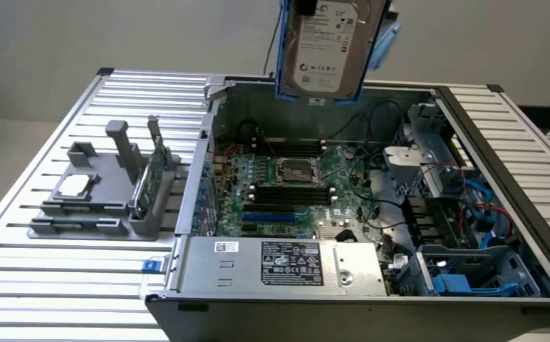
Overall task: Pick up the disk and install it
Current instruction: 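Pick up the disk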
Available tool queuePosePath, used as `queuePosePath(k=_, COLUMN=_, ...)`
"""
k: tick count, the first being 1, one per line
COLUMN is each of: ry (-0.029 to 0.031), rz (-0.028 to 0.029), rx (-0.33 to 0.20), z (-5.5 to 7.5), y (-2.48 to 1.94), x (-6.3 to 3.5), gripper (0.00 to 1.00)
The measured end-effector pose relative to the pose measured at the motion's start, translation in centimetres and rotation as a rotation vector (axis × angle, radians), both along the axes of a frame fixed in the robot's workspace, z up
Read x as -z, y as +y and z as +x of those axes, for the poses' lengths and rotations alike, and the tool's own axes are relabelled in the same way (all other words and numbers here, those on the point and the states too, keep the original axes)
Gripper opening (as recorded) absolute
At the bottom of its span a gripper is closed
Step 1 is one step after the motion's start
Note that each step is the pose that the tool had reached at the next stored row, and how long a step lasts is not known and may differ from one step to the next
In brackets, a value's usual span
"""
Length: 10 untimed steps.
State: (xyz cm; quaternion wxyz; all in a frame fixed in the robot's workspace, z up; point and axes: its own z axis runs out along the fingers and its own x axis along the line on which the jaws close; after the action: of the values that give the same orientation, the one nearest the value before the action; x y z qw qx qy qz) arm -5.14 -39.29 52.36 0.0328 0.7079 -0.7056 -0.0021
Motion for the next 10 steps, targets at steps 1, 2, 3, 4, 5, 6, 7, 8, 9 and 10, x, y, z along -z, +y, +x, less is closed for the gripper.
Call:
queuePosePath(k=1, ry=0.0000, rz=-0.0001, rx=0.000, z=0.4, y=-0.17, x=0.01, gripper=0.33)
queuePosePath(k=2, ry=0.0000, rz=-0.0001, rx=0.000, z=0.8, y=-0.36, x=0.02, gripper=0.33)
queuePosePath(k=3, ry=0.0001, rz=-0.0002, rx=0.000, z=1.2, y=-0.55, x=0.04, gripper=0.33)
queuePosePath(k=4, ry=0.0001, rz=-0.0001, rx=0.000, z=1.6, y=-0.75, x=0.05, gripper=0.33)
queuePosePath(k=5, ry=0.0000, rz=-0.0001, rx=0.000, z=1.9, y=-0.97, x=0.06, gripper=0.33)
queuePosePath(k=6, ry=0.0000, rz=-0.0002, rx=0.000, z=2.2, y=-1.18, x=0.06, gripper=0.33)
queuePosePath(k=7, ry=0.0001, rz=-0.0001, rx=0.000, z=2.5, y=-1.41, x=0.06, gripper=0.33)
queuePosePath(k=8, ry=0.0000, rz=0.0001, rx=0.000, z=2.8, y=-1.64, x=0.06, gripper=0.33)
queuePosePath(k=9, ry=0.0001, rz=0.0006, rx=0.000, z=3.1, y=-1.85, x=0.06, gripper=0.33)
queuePosePath(k=10, ry=0.0001, rz=0.0009, rx=0.000, z=3.3, y=-2.06, x=0.06, gripper=0.33)
